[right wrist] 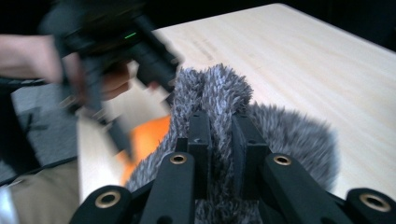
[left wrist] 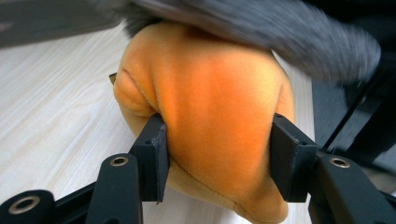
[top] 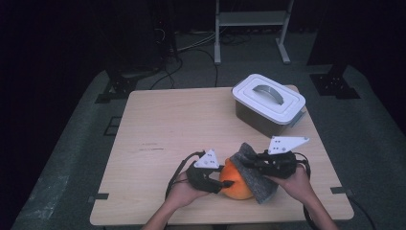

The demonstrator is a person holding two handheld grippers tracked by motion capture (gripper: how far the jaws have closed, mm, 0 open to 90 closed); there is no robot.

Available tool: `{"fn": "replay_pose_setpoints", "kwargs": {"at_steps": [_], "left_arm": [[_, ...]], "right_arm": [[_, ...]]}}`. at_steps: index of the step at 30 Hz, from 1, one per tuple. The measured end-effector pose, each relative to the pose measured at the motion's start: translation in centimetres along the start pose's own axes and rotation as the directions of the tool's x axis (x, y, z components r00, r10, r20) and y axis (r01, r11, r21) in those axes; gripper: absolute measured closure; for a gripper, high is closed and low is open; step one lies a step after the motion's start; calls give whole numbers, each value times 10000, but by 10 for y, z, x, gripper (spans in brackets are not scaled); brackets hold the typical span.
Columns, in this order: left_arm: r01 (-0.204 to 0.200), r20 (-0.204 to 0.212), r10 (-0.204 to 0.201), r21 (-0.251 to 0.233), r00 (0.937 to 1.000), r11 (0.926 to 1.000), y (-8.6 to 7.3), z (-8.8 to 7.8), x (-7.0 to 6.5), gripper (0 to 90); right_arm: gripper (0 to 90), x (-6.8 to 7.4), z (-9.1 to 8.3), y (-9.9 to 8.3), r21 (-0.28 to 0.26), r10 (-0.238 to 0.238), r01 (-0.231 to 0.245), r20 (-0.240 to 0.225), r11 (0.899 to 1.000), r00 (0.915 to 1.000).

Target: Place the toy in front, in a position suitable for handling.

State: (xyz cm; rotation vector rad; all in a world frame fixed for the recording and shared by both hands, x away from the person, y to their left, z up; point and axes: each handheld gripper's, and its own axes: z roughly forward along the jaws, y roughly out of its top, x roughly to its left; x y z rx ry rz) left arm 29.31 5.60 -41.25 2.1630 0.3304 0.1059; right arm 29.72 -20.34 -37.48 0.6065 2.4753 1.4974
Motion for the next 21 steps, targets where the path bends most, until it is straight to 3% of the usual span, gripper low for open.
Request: {"fn": "replay_pose_setpoints", "kwargs": {"at_steps": [1, 3, 5, 8, 11, 15, 18, 21], "left_arm": [[-197, -13, 197, 76, 9998, 9998, 0, 0, -2, 458], [-218, 25, 218, 108, 9998, 9997, -1, -1, -2, 429], [13, 178, -15, 110, 9998, 9999, -3, -1, 1, 364], [503, 576, -501, -10, 9971, 9987, -5, 0, 6, 178], [828, 648, -825, -24, 9945, 9966, -5, 3, 7, 100], [1012, 957, -1012, 49, 9903, 9949, -6, 7, 8, 95], [486, 783, -492, 98, 9957, 9988, -6, 6, 4, 279], [-184, 568, 185, -18, 9982, 9998, -2, 4, -3, 335]], "right_arm": [[785, -2, 0, 1, -44, 49, -49, 68, 10000, 10000], [785, -10, 3, 1, 43, 220, -221, 159, 9997, 9996], [784, -13, 7, -5, 316, 334, -338, 143, 9989, 9993], [785, -12, 10, -16, 188, 603, -601, -97, 9980, 9981], [784, -8, 11, -22, 77, 692, -690, -387, 9976, 9969], [785, 0, 10, -22, 183, 356, -346, -550, 9992, 9979], [784, 4, 9, -20, 297, 236, -219, -591, 9993, 9980], [783, 10, 7, -7, 168, -69, 79, -586, 9998, 9983]]}}
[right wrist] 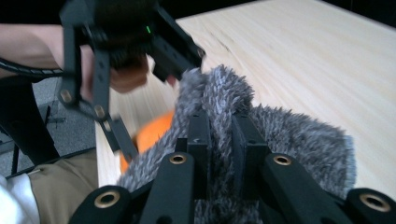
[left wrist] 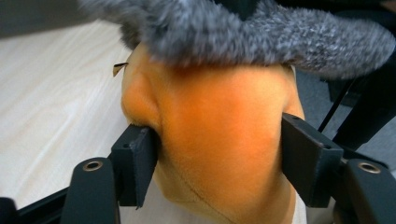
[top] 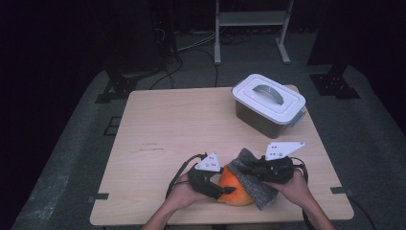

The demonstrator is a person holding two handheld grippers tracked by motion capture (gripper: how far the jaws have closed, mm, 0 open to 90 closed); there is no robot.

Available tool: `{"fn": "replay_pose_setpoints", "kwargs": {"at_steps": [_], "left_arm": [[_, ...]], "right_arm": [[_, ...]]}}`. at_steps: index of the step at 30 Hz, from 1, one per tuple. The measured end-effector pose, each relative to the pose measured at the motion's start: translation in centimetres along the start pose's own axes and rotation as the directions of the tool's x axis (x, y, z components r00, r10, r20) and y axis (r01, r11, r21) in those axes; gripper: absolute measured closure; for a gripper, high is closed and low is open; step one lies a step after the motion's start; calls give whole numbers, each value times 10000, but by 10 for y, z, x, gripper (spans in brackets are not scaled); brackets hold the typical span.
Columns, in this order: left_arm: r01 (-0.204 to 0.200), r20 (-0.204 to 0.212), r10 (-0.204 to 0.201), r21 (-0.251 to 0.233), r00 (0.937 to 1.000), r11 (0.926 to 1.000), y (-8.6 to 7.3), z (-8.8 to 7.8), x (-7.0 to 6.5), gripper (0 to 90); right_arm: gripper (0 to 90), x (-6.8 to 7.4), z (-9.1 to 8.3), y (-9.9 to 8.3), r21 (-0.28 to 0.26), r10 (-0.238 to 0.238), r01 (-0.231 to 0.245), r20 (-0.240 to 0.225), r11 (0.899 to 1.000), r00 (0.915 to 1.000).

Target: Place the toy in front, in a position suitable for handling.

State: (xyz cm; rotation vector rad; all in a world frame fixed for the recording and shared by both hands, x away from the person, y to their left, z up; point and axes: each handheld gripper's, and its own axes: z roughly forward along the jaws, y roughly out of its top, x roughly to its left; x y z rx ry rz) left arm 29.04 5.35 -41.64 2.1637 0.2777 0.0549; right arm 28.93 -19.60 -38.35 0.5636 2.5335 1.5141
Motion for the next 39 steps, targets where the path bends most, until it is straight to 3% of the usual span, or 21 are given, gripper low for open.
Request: {"fn": "replay_pose_setpoints", "kwargs": {"at_steps": [4, 6, 11, 12, 15, 17, 19, 22, 25, 26, 27, 29, 31, 34, 36, 39], "left_arm": [[-920, -321, 928, 249, 9952, 9954, 4, 1, -11, 337], [-938, -342, 947, 269, 9949, 9952, 1, -1, -9, 342], [-872, -254, 879, 275, 9958, 9958, -5, -5, -4, 347], [-647, -174, 650, 175, 9977, 9978, -7, -5, -2, 345], [-461, -5, 461, 112, 9989, 9989, -8, -5, 2, 320], [-315, 171, 313, 135, 9994, 9994, -7, -4, 3, 270], [76, 541, -88, 221, 9985, 9997, -8, -5, 7, 208], [863, 1016, -857, -11, 9911, 9963, -12, -8, 16, 173], [1309, 1218, -1300, 3, 9840, 9914, -12, -6, 18, 134], [1586, 1416, -1583, 91, 9772, 9873, -12, -4, 19, 113], [1589, 1518, -1600, 197, 9754, 9871, -12, -3, 19, 104], [1150, 1308, -1196, 422, 9842, 9925, -13, -2, 16, 164], [959, 1216, -991, 315, 9876, 9949, -14, -6, 15, 261], [336, 973, -364, 301, 9946, 9990, -13, -9, 14, 345], [21, 962, -49, 288, 9954, 9996, -13, -11, 13, 367], [-533, 846, 518, 154, 9951, 9985, -13, -13, 11, 391]], "right_arm": [[781, 6, 10, 15, 166, -443, 445, -121, 9989, 9989], [781, 4, 13, 17, 293, -488, 492, -156, 9984, 9987], [782, -8, 3, 3, 246, 12, -15, 117, 9997, 9999], [781, -10, 0, 0, 229, 163, -167, 188, 9996, 9997], [781, -17, -8, -13, 170, 669, -675, 347, 9976, 9972], [780, -16, -7, -15, 101, 685, -688, 312, 9976, 9972], [780, -15, -5, -16, 79, 632, -634, 266, 9980, 9976], [780, -13, -2, -17, 3, 615, -615, 161, 9981, 9980], [779, -6, 3, -16, -53, 573, -573, -48, 9983, 9983], [779, -3, 5, -15, -63, 578, -579, -180, 9983, 9982], [779, 2, 9, -13, -83, 467, -471, -424, 9989, 9980], [778, 11, 16, -8, 63, 64, -61, -460, 10000, 9989], [779, 10, 16, -7, 125, -37, 42, -457, 9999, 9989], [780, 1, 8, -10, 67, 301, -298, -416, 9995, 9987], [779, -5, 2, -13, 71, 388, -387, -152, 9992, 9991], [779, -18, -6, -20, -89, 953, -951, 143, 9954, 9953]]}}
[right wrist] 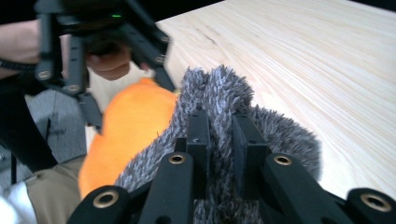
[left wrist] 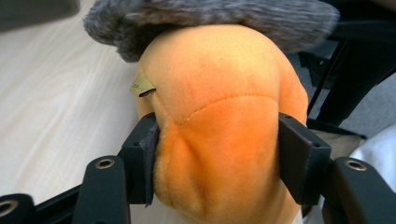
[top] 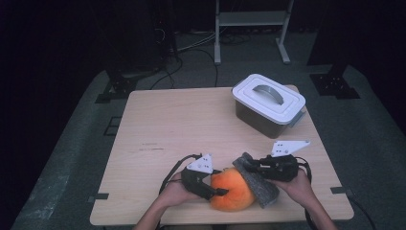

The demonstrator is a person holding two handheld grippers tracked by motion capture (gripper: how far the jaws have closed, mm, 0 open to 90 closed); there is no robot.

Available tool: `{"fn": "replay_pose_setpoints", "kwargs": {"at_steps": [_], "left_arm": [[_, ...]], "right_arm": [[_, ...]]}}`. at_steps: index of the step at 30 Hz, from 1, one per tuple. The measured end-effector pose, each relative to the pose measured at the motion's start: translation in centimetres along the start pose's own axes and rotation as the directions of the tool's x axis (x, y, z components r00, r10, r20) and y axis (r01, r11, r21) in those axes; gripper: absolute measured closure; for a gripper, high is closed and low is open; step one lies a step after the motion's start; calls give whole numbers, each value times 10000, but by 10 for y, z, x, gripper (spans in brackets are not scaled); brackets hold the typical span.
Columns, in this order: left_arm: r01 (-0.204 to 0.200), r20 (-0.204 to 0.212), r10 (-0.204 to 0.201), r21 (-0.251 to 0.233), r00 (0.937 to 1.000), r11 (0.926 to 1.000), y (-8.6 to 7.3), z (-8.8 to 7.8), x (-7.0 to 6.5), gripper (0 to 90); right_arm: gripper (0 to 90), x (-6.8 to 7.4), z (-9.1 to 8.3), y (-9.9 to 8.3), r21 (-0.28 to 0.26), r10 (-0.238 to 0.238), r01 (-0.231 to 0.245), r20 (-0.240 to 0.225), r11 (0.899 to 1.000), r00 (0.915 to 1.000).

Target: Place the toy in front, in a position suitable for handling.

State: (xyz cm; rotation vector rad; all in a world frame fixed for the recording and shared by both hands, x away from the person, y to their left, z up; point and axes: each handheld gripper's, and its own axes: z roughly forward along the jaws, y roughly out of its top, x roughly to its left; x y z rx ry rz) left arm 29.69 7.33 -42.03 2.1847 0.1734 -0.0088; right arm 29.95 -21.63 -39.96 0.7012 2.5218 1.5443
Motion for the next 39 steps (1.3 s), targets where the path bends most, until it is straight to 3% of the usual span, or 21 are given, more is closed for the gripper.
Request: {"fn": "replay_pose_setpoints", "kwargs": {"at_steps": [2, 6, 8, 12, 14, 16, 17, 19, 21, 24, 26, 28, 29, 32, 34, 36, 38, 39], "left_arm": [[-273, -146, 273, -40, 9995, 9996, 1, 1, -2, 411], [-976, -735, 979, 80, 9925, 9952, 3, -5, 0, 433], [-923, -958, 914, -41, 9912, 9957, 2, -7, 1, 424], [-425, -723, 421, -39, 9965, 9991, -2, -10, 7, 349], [315, -384, -310, 144, 9988, 9994, -4, -10, 11, 237], [1070, 164, -1078, 423, 9940, 9934, -7, -8, 16, 151], [1531, 512, -1562, 608, 9864, 9863, -9, -5, 19, 134], [1646, 896, -1705, 692, 9813, 9839, -11, -4, 20, 129], [1043, 722, -1084, 591, 9915, 9928, -9, -7, 15, 267], [174, 236, -184, 430, 9996, 9989, -5, -10, 10, 383], [-813, -426, 831, 416, 9956, 9958, -3, -13, 5, 410], [-1509, -868, 1537, 381, 9843, 9878, -1, -15, 1, 429], [-1657, -973, 1680, 312, 9810, 9857, -1, -15, 1, 432], [-1720, -824, 1735, 249, 9814, 9848, -2, -12, 1, 421], [-1480, -772, 1490, 182, 9858, 9888, -4, -11, 4, 385], [-856, -615, 878, 371, 9942, 9956, -6, -11, 10, 289], [-150, -393, 157, 189, 9991, 9997, -9, -12, 14, 209], [546, -15, -546, 168, 9985, 9984, -10, -13, 19, 173]], "right_arm": [[779, -5, 1, -3, 30, 245, -244, -169, 9997, 9996], [779, 1, 4, -3, 100, 187, -183, -360, 9998, 9992], [780, 5, 3, -1, 12, 91, -91, -315, 10000, 9995], [781, 15, 7, 2, 48, -277, 279, -327, 9996, 9991], [781, 18, 9, 2, 128, -364, 369, -424, 9992, 9984], [781, 20, 10, 1, 132, -370, 379, -589, 9992, 9976], [781, 21, 10, 2, 147, -397, 409, -709, 9991, 9967], [781, 25, 11, 3, 223, -564, 585, -834, 9980, 9949], [781, 28, 11, 4, 276, -672, 697, -828, 9972, 9943], [781, 26, 8, 4, 59, -493, 502, -1049, 9987, 9933], [781, 25, 7, 6, -78, -445, 439, -1214, 9990, 9916], [782, 24, 5, 11, -222, -652, 633, -994, 9977, 9929], [782, 23, 4, 13, -309, -667, 641, -942, 9975, 9933], [782, 15, 4, 20, -569, -637, 602, -603, 9966, 9961], [781, 12, 9, 20, -295, -688, 675, -474, 9973, 9965], [782, 10, 18, 14, -3, -617, 618, -479, 9981, 9969], [782, 9, 20, 8, -101, -368, 363, -512, 9993, 9980], [782, 8, 20, 6, -141, -271, 264, -501, 9996, 9984]]}}
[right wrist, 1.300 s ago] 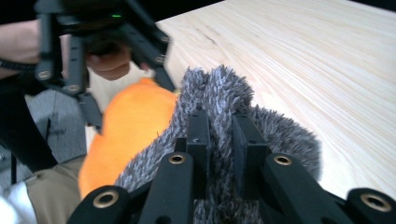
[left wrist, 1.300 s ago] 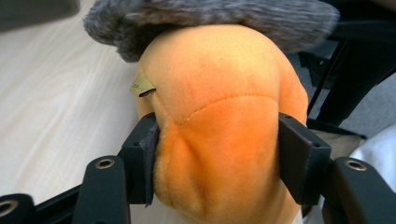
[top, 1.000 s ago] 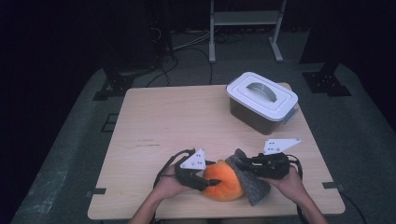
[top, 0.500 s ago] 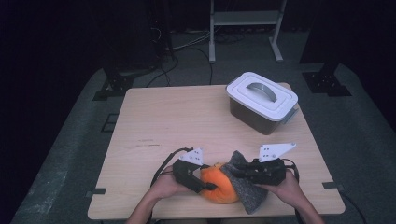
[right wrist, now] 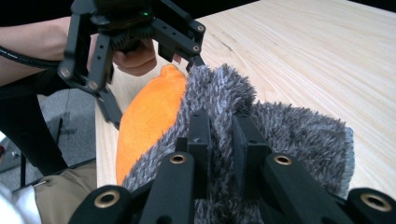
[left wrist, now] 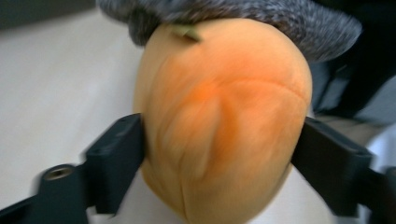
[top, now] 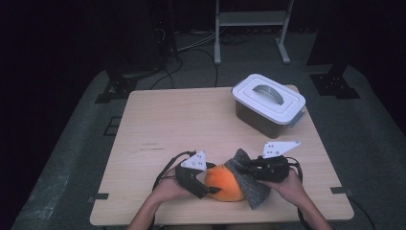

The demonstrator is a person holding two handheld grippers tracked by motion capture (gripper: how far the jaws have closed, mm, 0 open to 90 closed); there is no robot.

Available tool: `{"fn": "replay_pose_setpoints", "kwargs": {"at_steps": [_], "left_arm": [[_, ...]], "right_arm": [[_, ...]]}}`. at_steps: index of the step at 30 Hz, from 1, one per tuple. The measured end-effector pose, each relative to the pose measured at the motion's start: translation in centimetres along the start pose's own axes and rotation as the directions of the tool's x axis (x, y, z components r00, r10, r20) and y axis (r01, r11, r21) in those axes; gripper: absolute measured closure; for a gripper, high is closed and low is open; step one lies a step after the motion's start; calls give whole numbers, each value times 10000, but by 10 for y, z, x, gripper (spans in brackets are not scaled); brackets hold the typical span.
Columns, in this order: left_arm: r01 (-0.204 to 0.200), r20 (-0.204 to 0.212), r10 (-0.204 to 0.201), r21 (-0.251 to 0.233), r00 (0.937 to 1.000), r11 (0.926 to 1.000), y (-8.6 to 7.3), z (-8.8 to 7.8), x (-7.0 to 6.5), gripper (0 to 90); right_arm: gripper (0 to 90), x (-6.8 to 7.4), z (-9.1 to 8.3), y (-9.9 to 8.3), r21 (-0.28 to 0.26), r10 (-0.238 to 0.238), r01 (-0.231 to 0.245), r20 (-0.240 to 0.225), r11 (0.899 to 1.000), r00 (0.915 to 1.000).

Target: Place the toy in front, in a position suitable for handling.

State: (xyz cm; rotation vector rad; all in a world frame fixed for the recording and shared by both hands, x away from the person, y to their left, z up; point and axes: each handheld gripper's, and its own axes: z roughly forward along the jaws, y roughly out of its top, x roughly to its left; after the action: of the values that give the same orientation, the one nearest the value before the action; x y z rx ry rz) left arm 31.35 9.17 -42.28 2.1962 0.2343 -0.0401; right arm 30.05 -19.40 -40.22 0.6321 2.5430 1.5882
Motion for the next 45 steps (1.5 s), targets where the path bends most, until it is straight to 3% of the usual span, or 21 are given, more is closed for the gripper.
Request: {"fn": "replay_pose_setpoints", "kwargs": {"at_steps": [2, 4, 6, 8, 10, 12, 15, 18, 22, 24, 26, 27, 29, 31, 33, 35, 38, 41, 45], "left_arm": [[781, 429, -766, -356, 9961, 9963, -1, -3, 5, 134], [1299, 735, -1251, -652, 9894, 9894, -2, -5, 9, 133], [1498, 947, -1451, -450, 9849, 9877, -1, -3, 9, 135], [1175, 1116, -1141, -241, 9872, 9928, -1, 0, 6, 223], [619, 862, -605, -131, 9944, 9980, 0, -2, 2, 385], [-131, 408, 136, -135, 9991, 9998, 3, -4, -4, 485], [-1006, -342, 1003, -78, 9944, 9949, 7, -7, -8, 552], [-1376, -920, 1361, -107, 9864, 9904, 8, -11, -7, 557], [-664, -737, 640, -308, 9952, 9973, 3, -11, 0, 488], [-60, -485, 40, -420, 9988, 9991, 1, -11, 3, 356], [628, -58, -632, -534, 9980, 9966, 0, -9, 6, 206], [780, 21, -780, -602, 9970, 9951, 0, -8, 6, 156], [854, -99, -860, -490, 9962, 9951, 0, -3, 4, 148], [707, -204, -713, -285, 9972, 9971, 0, 0, 2, 175], [47, -485, -63, -320, 9988, 9995, 0, -2, -1, 364], [-430, -717, 401, -403, 9966, 9983, 0, -5, -4, 478], [-1188, -725, 1158, -391, 9906, 9921, 3, -2, -9, 517], [-1192, -860, 1162, -299, 9895, 9924, 4, -4, -7, 518], [-936, -906, 895, -419, 9919, 9947, -1, -8, -1, 507]], "right_arm": [[782, 0, -2, -4, -39, 111, -111, 6, 9999, 9999], [782, 1, -3, -6, -23, 165, -165, -24, 9999, 9999], [782, 6, -4, -8, 8, 83, -83, -70, 10000, 9999], [782, 12, -4, -8, 64, 18, -17, -174, 10000, 9998], [782, 17, -3, -7, 188, -146, 150, -222, 9997, 9996], [782, 19, -4, -7, 92, -130, 133, -286, 9999, 9995], [783, 19, -4, -3, -40, -256, 255, -236, 9997, 9994], [782, 20, -3, 2, -67, -436, 436, -44, 9990, 9990], [782, 17, 1, 3, 8, -475, 475, 84, 9989, 9988], [782, 13, 4, 0, 9, -382, 382, 205, 9993, 9991], [782, 10, 4, -3, -31, -256, 257, 237, 9997, 9994], [782, 9, 4, -5, -100, -148, 151, 239, 9998, 9996], [781, 11, 4, -4, -84, -128, 129, 187, 9999, 9997], [781, 15, 6, -2, 13, -218, 218, 80, 9998, 9997], [780, 19, 6, 1, 85, -397, 396, 112, 9992, 9991], [781, 19, 3, 4, -102, -522, 524, 224, 9986, 9984], [781, 14, -2, 10, -498, -458, 480, 442, 9976, 9980], [779, 11, 4, 11, -227, -529, 541, 499, 9983, 9974], [779, 7, 4, 3, -269, -320, 332, 449, 9991, 9985]]}}
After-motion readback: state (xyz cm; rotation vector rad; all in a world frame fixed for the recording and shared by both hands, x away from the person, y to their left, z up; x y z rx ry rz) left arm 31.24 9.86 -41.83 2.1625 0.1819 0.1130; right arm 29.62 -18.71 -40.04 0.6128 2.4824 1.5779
